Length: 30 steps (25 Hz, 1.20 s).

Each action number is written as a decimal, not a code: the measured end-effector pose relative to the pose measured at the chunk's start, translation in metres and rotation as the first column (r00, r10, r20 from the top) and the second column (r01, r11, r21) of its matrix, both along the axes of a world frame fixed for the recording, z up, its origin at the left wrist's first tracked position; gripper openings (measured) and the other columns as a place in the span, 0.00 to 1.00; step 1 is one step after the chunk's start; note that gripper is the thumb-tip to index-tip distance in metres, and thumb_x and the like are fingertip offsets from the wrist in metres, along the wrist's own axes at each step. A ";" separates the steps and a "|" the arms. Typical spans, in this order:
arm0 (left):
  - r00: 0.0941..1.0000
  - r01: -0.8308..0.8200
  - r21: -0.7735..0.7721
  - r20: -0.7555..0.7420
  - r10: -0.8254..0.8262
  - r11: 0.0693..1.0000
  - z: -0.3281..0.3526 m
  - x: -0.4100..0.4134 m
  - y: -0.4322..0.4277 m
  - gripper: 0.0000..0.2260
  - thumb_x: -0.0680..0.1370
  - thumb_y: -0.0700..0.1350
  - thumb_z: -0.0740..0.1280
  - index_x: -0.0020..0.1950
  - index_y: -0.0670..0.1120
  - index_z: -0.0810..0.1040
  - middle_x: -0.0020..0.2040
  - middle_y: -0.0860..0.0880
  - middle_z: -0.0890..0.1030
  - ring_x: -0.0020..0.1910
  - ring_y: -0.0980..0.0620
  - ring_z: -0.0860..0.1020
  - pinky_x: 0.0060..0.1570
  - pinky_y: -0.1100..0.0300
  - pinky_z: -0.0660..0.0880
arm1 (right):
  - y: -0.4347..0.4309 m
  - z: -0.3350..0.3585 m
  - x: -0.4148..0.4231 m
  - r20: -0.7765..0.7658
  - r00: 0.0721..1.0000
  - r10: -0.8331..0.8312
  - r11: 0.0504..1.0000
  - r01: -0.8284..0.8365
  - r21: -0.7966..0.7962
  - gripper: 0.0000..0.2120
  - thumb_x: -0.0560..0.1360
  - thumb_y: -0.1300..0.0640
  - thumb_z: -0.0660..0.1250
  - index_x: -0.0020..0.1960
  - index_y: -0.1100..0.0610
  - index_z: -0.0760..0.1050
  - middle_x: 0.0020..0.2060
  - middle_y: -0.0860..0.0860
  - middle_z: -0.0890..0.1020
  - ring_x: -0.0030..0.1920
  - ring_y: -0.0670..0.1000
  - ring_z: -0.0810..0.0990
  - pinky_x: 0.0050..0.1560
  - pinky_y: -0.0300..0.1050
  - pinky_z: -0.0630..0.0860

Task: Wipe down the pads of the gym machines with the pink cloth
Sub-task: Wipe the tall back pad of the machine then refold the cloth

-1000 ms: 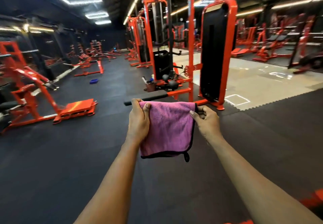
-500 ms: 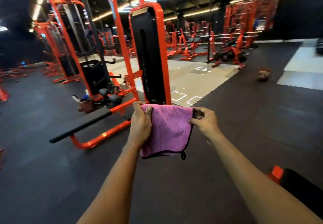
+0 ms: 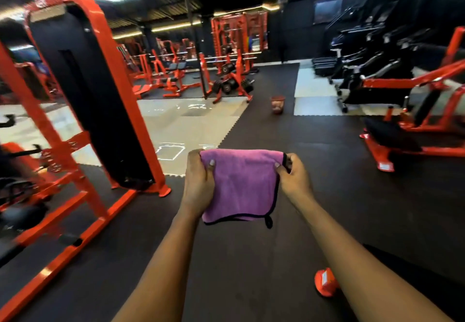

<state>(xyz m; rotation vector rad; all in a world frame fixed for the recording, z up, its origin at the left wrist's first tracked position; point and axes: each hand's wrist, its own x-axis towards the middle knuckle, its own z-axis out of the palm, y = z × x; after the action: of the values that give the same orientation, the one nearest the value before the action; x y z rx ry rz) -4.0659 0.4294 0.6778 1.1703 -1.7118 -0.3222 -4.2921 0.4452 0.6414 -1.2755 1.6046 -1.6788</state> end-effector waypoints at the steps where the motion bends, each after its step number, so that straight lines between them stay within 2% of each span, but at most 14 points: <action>1: 1.000 0.003 0.011 -0.008 -0.003 1.000 -0.001 -0.013 -0.033 0.04 0.83 0.42 0.60 0.57 0.47 0.67 0.52 0.47 0.75 0.47 0.53 0.73 0.42 0.71 0.65 | -0.027 0.000 -0.011 0.019 1.000 -0.022 1.000 0.022 -0.002 0.06 0.80 0.64 0.66 0.53 0.54 0.74 0.44 0.46 0.81 0.45 0.47 0.79 0.42 0.34 0.71; 3: 0.999 0.030 0.031 -0.016 -0.030 0.999 0.008 -0.043 -0.098 0.03 0.83 0.43 0.60 0.54 0.48 0.66 0.50 0.47 0.75 0.43 0.56 0.73 0.38 0.71 0.65 | -0.082 0.007 -0.036 0.025 0.997 -0.079 0.997 0.080 -0.015 0.05 0.82 0.61 0.64 0.56 0.54 0.74 0.46 0.46 0.81 0.48 0.48 0.79 0.47 0.38 0.72; 7: 0.989 0.147 0.046 -0.027 -0.145 0.988 0.019 -0.114 -0.221 0.02 0.85 0.46 0.57 0.54 0.50 0.64 0.47 0.51 0.76 0.44 0.60 0.75 0.39 0.71 0.67 | -0.190 0.014 -0.103 -0.022 0.978 -0.207 0.978 0.207 -0.023 0.04 0.83 0.57 0.63 0.57 0.51 0.73 0.48 0.47 0.80 0.51 0.52 0.80 0.54 0.49 0.76; 10: 0.967 0.250 0.050 -0.054 -0.247 0.967 0.014 -0.169 -0.299 0.02 0.86 0.47 0.55 0.54 0.50 0.63 0.45 0.56 0.76 0.41 0.61 0.77 0.36 0.72 0.69 | -0.249 0.011 -0.154 -0.066 0.950 -0.304 0.952 0.305 -0.004 0.05 0.83 0.56 0.62 0.57 0.54 0.74 0.46 0.47 0.79 0.49 0.53 0.79 0.47 0.46 0.72; 12: 0.938 0.344 0.053 -0.067 -0.341 0.937 0.006 -0.217 -0.359 0.03 0.86 0.46 0.55 0.54 0.48 0.64 0.46 0.56 0.76 0.42 0.66 0.77 0.36 0.74 0.70 | -0.292 0.006 -0.196 -0.102 0.921 -0.377 0.924 0.381 0.023 0.08 0.84 0.55 0.61 0.57 0.58 0.75 0.45 0.49 0.79 0.47 0.52 0.77 0.42 0.44 0.66; 13: 0.920 0.389 0.053 -0.075 -0.384 0.920 0.003 -0.241 -0.389 0.03 0.86 0.46 0.55 0.54 0.47 0.64 0.46 0.56 0.76 0.43 0.68 0.76 0.37 0.75 0.70 | -0.313 0.005 -0.217 -0.110 0.909 -0.401 0.913 0.406 0.027 0.08 0.84 0.54 0.61 0.56 0.58 0.75 0.44 0.50 0.79 0.46 0.53 0.77 0.42 0.45 0.67; 16: 0.857 0.512 0.069 -0.108 -0.504 0.856 0.003 -0.317 -0.472 0.04 0.86 0.48 0.55 0.54 0.48 0.63 0.48 0.56 0.77 0.44 0.62 0.78 0.39 0.70 0.72 | -0.374 0.004 -0.283 -0.129 0.854 -0.504 0.860 0.510 0.016 0.10 0.83 0.51 0.61 0.56 0.58 0.76 0.47 0.54 0.82 0.49 0.56 0.80 0.48 0.54 0.76; 19: 0.780 0.623 0.070 -0.119 -0.614 0.779 0.018 -0.403 -0.547 0.06 0.85 0.48 0.54 0.54 0.46 0.63 0.47 0.54 0.76 0.44 0.57 0.78 0.39 0.66 0.71 | -0.420 0.018 -0.350 -0.112 0.789 -0.604 0.794 0.608 0.003 0.10 0.82 0.50 0.64 0.56 0.55 0.76 0.48 0.54 0.84 0.49 0.56 0.83 0.51 0.60 0.79; 22: 0.690 0.723 0.044 -0.095 -0.718 0.689 0.024 -0.504 -0.604 0.06 0.85 0.50 0.54 0.54 0.47 0.62 0.47 0.53 0.76 0.44 0.57 0.77 0.39 0.66 0.71 | -0.450 0.020 -0.429 -0.069 0.720 -0.691 0.721 0.693 0.007 0.08 0.78 0.48 0.66 0.55 0.49 0.76 0.49 0.50 0.85 0.51 0.52 0.84 0.55 0.60 0.79; 24: 0.625 0.780 0.036 -0.088 -0.775 0.625 0.017 -0.571 -0.628 0.06 0.85 0.50 0.54 0.54 0.48 0.62 0.47 0.52 0.76 0.44 0.56 0.77 0.40 0.61 0.73 | -0.461 0.014 -0.482 -0.056 0.672 -0.739 0.673 0.740 -0.005 0.06 0.77 0.52 0.69 0.53 0.45 0.76 0.50 0.48 0.85 0.53 0.50 0.83 0.58 0.60 0.79; 26: 0.579 0.815 0.041 -0.094 -0.810 0.578 0.004 -0.637 -0.649 0.06 0.85 0.50 0.54 0.54 0.49 0.61 0.47 0.51 0.77 0.44 0.55 0.78 0.42 0.54 0.76 | -0.471 0.006 -0.536 -0.043 0.628 -0.777 0.629 0.777 -0.021 0.08 0.78 0.58 0.69 0.53 0.45 0.76 0.49 0.47 0.84 0.52 0.49 0.83 0.60 0.58 0.79; 28: 0.536 0.844 0.049 -0.102 -0.838 0.534 -0.003 -0.699 -0.664 0.05 0.85 0.50 0.54 0.55 0.51 0.61 0.47 0.51 0.77 0.45 0.55 0.78 0.44 0.53 0.76 | -0.482 0.001 -0.591 -0.029 0.589 -0.808 0.589 0.807 -0.028 0.09 0.79 0.61 0.70 0.54 0.48 0.76 0.48 0.45 0.84 0.51 0.48 0.83 0.60 0.56 0.79; 30: 0.501 0.866 0.051 -0.109 -0.859 0.498 -0.006 -0.774 -0.683 0.05 0.85 0.50 0.54 0.55 0.58 0.57 0.50 0.49 0.78 0.47 0.55 0.78 0.46 0.53 0.77 | -0.496 0.001 -0.661 -0.029 0.569 -0.822 0.570 0.822 -0.019 0.08 0.79 0.60 0.70 0.55 0.50 0.77 0.48 0.46 0.84 0.53 0.49 0.83 0.60 0.55 0.79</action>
<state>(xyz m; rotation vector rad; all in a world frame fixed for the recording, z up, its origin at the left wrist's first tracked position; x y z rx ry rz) -4.8394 -0.2533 0.6716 0.2205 -2.1322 -1.0675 -4.9529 -0.0512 0.6423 -0.5036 2.4518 -2.1538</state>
